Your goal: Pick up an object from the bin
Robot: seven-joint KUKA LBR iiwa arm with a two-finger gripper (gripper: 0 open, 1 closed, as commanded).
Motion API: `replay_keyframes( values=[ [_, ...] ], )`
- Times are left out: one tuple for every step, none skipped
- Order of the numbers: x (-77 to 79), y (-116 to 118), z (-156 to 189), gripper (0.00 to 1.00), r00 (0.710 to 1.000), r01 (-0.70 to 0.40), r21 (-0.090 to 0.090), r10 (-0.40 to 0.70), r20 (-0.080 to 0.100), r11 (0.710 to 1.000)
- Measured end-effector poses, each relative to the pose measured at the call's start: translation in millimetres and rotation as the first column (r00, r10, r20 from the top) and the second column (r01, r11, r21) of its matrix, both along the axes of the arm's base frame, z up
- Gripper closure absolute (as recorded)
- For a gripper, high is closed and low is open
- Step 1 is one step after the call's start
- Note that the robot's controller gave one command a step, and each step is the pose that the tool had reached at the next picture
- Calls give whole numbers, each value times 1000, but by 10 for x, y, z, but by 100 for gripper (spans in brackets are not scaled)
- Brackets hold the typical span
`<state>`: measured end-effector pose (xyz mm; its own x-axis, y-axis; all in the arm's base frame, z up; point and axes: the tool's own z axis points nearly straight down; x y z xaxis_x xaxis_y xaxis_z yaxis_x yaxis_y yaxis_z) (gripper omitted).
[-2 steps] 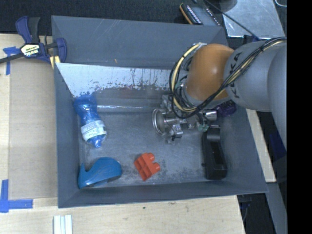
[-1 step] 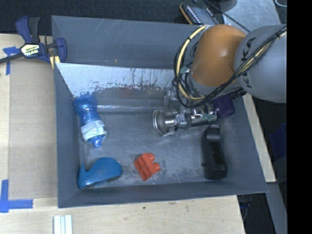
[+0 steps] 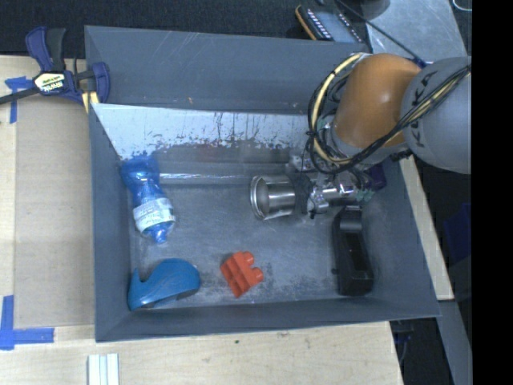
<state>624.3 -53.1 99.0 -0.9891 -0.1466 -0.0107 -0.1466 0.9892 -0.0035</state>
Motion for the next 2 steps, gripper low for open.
replay_keyframes(
  values=[
    [15,164,-268,0,992,127,3,-127,1,992],
    [12,-524,-264,100,1000,23,32,-23,6,999]
  ],
)
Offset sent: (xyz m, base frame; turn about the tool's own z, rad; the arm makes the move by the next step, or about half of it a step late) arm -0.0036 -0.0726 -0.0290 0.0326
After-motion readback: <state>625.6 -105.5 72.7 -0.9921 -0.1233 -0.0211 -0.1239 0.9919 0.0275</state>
